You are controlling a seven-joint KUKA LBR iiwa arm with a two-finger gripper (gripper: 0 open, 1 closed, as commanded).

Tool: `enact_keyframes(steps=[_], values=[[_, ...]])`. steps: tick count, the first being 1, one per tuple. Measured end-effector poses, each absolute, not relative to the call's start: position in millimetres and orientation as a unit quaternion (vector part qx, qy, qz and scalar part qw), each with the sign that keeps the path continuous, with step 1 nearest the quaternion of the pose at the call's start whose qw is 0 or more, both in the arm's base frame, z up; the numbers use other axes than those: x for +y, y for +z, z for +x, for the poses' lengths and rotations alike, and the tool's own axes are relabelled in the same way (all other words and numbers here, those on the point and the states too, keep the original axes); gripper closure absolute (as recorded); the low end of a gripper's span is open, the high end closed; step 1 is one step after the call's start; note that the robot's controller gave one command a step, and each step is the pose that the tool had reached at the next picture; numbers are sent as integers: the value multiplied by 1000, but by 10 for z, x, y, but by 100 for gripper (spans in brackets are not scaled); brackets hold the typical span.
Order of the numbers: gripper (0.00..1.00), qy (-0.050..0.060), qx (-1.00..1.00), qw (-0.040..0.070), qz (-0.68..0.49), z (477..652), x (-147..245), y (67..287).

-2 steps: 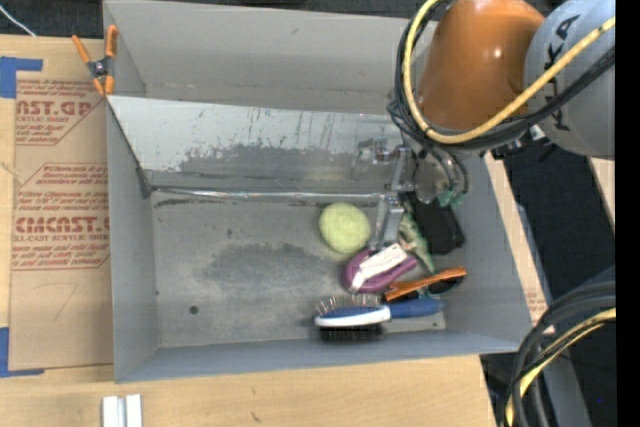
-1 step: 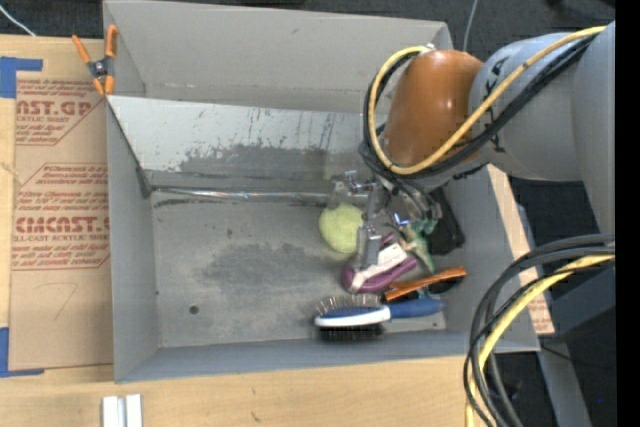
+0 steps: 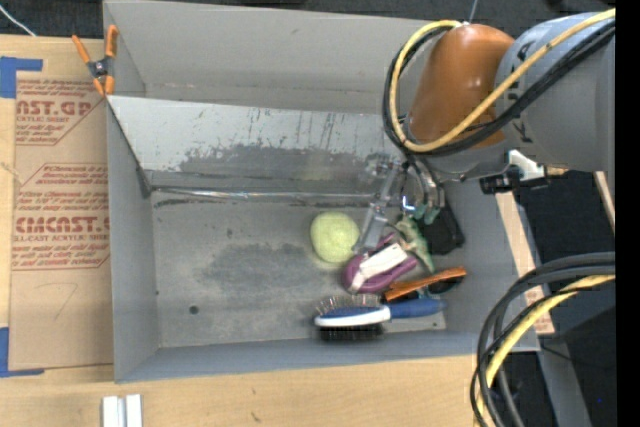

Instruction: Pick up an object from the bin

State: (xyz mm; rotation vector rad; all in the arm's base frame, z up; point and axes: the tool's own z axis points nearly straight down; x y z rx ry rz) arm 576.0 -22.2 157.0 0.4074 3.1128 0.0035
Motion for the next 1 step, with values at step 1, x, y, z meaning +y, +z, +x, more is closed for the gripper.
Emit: enact_keyframes(steps=[1], values=[[0,0,1000,0,5,5901,-218,977]])
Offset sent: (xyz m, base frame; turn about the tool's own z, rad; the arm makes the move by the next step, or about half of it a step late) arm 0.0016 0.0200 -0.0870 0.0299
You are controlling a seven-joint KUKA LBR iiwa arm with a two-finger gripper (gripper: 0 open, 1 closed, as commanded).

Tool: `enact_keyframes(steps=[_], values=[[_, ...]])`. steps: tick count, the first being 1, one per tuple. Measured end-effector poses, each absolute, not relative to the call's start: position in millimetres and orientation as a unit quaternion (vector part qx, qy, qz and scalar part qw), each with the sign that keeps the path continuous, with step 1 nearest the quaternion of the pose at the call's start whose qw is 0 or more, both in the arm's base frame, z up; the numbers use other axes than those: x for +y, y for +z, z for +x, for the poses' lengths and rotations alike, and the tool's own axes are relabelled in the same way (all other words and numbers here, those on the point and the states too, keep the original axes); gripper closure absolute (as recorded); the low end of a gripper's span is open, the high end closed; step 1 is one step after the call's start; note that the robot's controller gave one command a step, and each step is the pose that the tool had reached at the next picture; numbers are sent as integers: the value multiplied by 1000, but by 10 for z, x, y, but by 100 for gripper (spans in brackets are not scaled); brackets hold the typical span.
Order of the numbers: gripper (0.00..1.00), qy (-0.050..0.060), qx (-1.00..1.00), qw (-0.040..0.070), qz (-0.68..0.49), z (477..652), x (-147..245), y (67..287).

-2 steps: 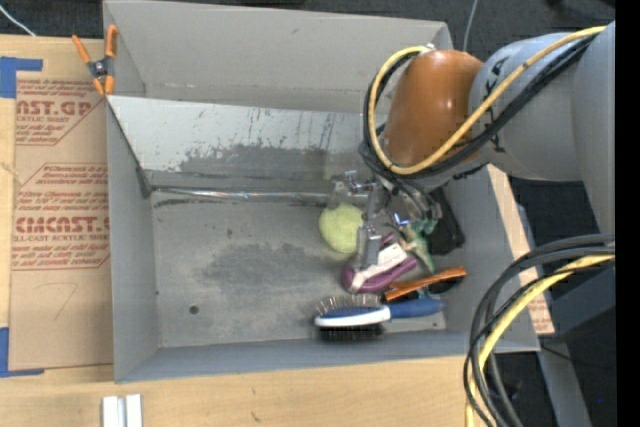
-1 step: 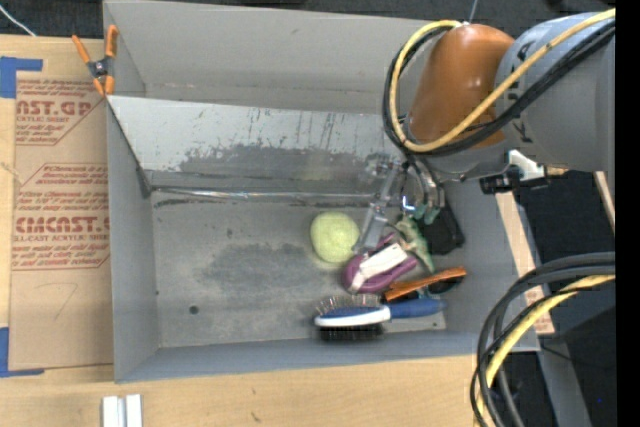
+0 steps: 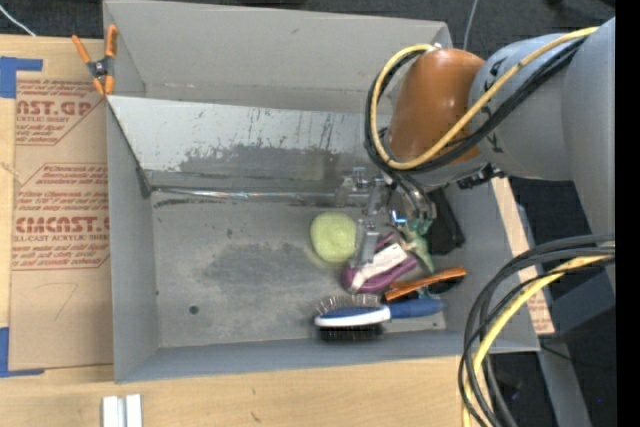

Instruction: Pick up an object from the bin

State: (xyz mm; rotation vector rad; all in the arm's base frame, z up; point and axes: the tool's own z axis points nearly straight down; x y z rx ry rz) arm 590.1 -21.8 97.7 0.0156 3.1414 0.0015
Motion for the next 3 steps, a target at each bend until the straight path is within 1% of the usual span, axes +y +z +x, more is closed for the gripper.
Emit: enact_keyframes(steps=[1,2,3], values=[[0,2,990,1,143,5773,-3,689],[100,1,999,1,36,5906,42,697],[100,1,999,1,36,5906,42,697]])
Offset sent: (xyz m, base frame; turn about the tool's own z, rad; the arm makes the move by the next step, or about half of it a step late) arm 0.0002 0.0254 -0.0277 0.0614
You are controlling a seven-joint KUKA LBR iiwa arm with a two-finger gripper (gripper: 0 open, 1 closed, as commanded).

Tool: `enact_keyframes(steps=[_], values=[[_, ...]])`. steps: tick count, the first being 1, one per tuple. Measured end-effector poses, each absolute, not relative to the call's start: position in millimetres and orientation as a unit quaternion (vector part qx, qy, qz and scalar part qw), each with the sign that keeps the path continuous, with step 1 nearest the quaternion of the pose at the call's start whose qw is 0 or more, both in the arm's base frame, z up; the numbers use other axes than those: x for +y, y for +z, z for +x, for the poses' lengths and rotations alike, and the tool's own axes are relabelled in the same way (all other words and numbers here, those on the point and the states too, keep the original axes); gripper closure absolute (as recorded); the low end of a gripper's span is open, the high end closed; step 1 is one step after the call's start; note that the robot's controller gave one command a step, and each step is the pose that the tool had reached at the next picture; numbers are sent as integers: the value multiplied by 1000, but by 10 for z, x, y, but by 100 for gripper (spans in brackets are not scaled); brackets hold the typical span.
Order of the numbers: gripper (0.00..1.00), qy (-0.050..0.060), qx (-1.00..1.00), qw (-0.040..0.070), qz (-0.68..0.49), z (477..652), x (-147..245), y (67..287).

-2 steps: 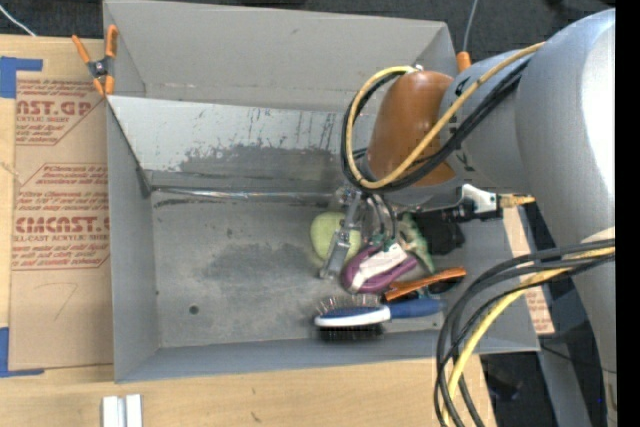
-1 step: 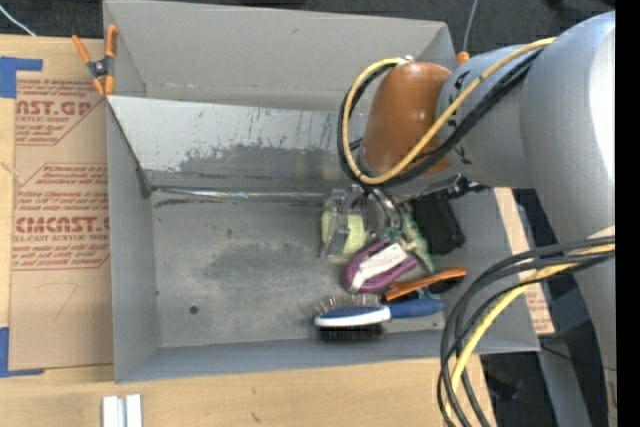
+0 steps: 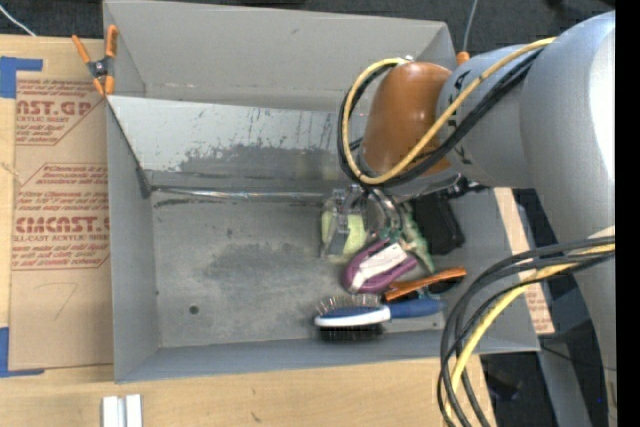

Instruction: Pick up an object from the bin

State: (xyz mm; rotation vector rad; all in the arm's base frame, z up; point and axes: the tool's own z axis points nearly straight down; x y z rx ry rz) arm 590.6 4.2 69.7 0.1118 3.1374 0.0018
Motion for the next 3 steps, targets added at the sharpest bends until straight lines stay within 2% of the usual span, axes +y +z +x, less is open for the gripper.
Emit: enact_keyframes(steps=[1,2,3], values=[[100,1,999,-1,36,5896,42,720],[100,1,999,-4,36,5878,43,888],[100,1,999,-2,36,5888,44,1086]])
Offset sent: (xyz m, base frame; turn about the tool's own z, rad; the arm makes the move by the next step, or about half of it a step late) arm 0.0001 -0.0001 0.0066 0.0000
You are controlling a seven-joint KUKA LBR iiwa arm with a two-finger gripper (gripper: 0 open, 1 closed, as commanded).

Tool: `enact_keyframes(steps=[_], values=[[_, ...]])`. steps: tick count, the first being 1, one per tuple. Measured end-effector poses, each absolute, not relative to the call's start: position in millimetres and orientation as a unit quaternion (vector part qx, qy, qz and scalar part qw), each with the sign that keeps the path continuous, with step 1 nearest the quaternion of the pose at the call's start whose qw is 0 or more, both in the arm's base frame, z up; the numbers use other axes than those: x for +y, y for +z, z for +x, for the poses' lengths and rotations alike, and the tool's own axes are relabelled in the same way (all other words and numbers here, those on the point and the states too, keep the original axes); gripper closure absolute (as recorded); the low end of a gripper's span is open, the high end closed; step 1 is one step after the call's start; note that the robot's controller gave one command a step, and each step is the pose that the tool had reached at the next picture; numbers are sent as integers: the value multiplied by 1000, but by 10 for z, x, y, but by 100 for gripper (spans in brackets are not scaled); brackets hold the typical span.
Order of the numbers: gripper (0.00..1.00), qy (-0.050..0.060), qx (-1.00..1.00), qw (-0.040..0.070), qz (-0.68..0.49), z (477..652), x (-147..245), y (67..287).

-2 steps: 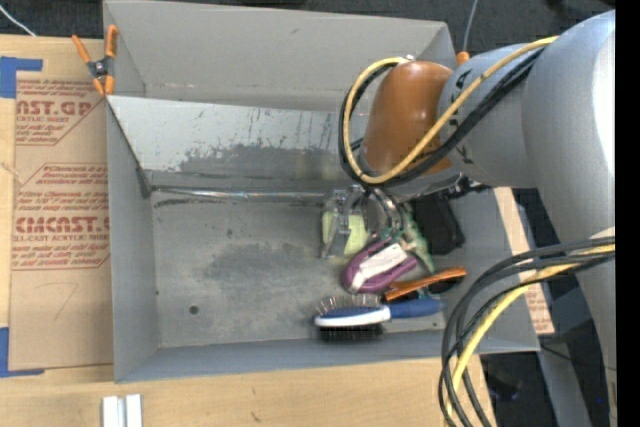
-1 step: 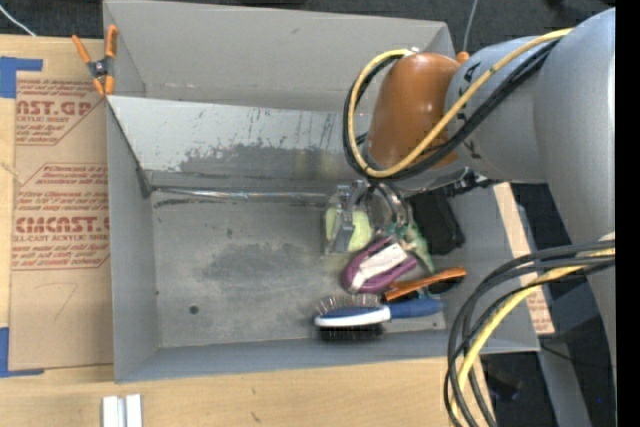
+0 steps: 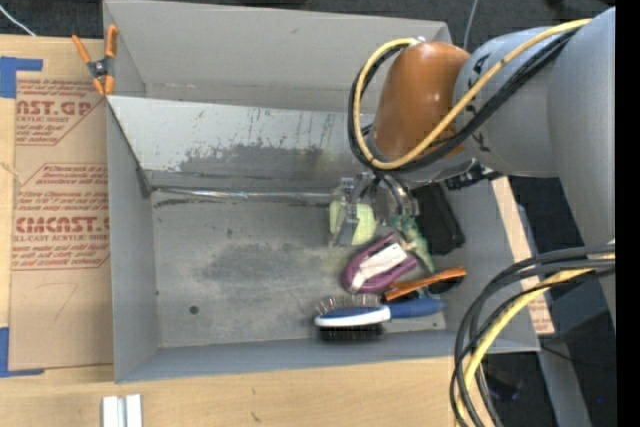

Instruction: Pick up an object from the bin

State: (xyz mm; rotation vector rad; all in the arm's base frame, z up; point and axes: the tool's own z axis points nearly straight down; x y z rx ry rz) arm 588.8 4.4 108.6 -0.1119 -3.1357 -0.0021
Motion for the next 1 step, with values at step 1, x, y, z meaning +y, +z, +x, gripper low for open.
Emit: enact_keyframes(steps=[1], values=[[100,-1,-999,-1,-36,5900,44,1263]])
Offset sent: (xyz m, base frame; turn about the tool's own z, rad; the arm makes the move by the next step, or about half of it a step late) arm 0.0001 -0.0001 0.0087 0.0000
